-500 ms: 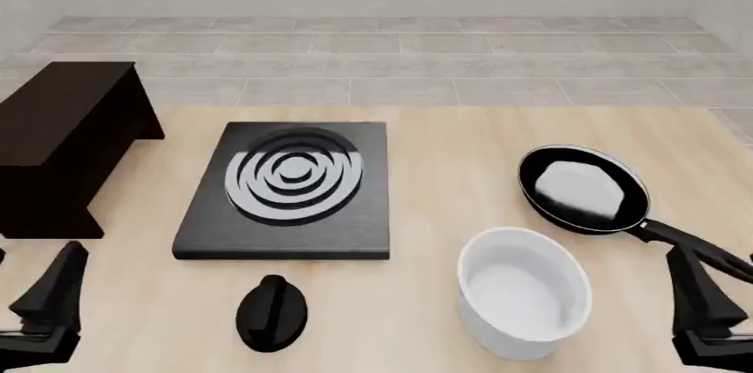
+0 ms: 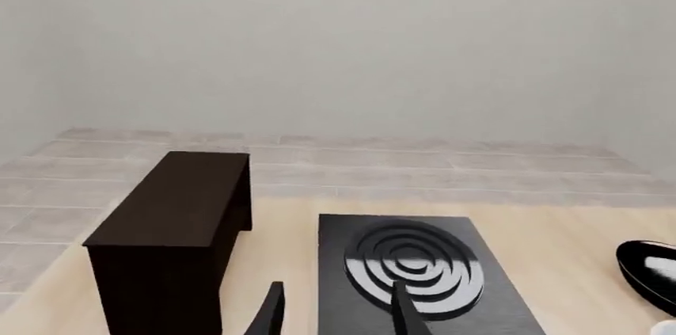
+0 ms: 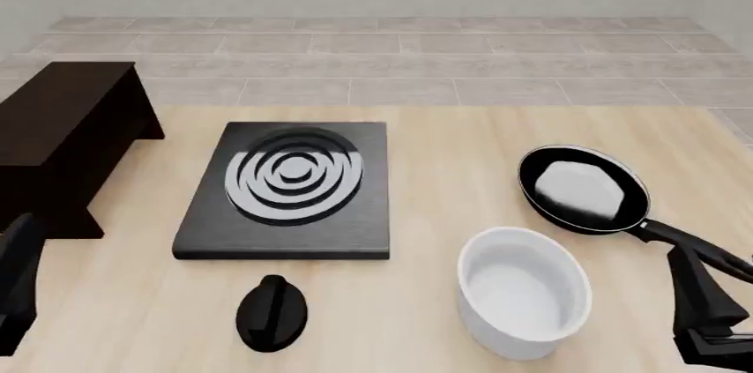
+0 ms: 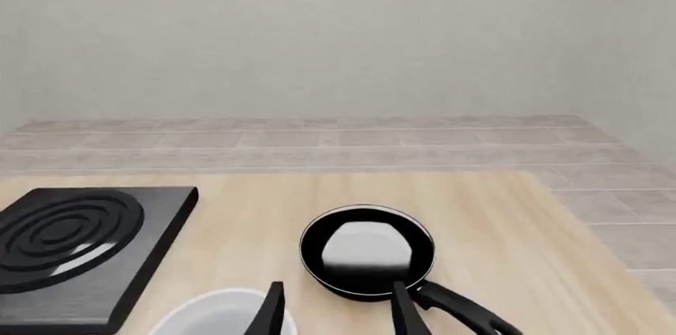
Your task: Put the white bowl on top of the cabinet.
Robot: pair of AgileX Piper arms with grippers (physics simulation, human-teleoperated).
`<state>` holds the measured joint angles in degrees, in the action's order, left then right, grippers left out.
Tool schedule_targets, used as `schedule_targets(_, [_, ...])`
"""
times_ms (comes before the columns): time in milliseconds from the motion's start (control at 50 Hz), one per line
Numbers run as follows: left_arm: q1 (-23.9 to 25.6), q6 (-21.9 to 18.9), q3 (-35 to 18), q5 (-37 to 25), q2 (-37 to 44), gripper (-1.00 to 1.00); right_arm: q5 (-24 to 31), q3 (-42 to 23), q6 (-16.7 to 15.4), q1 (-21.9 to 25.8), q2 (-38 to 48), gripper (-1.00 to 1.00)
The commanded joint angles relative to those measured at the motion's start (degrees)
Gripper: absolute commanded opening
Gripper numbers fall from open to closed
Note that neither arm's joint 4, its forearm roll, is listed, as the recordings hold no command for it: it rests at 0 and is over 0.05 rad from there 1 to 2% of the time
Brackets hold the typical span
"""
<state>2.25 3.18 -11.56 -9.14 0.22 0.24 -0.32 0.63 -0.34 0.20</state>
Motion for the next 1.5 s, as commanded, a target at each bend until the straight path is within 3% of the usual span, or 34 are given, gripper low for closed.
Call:
schedule_targets(20, [2.8,0.7,-6.9,-6.2,-0.1,1.00,0.0,0.2,0.2,-0.1,-0.1,1.00])
schedule_targets(240, [15.4,-6.9,-13.8,-8.3,8.0,1.00,0.1,0.3,0.2,-0.1,-0.2,1.00])
schedule_targets(400, [21.1,-8.8,-18.3,-7.4,14.5,1.00,0.0,0.3,0.3,-0.2,0.0,1.00])
schedule_targets(520, [27.9,-10.8,-18.2,-3.9,22.8,1.00,0.1,0.3,0.2,-0.2,-0.1,1.00])
schedule_targets(640, [35.7,-16.4,-16.0,2.0,31.4,1.00,0.2,0.3,0.2,-0.3,-0.1,1.00])
schedule_targets(700, [37.0,-17.7,-15.7,4.5,34.3,1.00,0.2,0.3,0.2,-0.3,-0.1,1.00])
schedule_targets(900, [41.9,-18.4,-18.1,8.9,42.5,1.00,0.4,0.3,0.4,-0.4,-0.2,1.00])
schedule_targets(1120, [50.4,-19.4,-23.7,9.6,54.4,1.00,0.4,0.3,0.4,-0.4,-0.2,1.00])
schedule_targets(1500, [60.2,-21.0,-33.1,8.3,68.4,1.00,0.7,0.3,0.8,-0.6,-0.2,1.00])
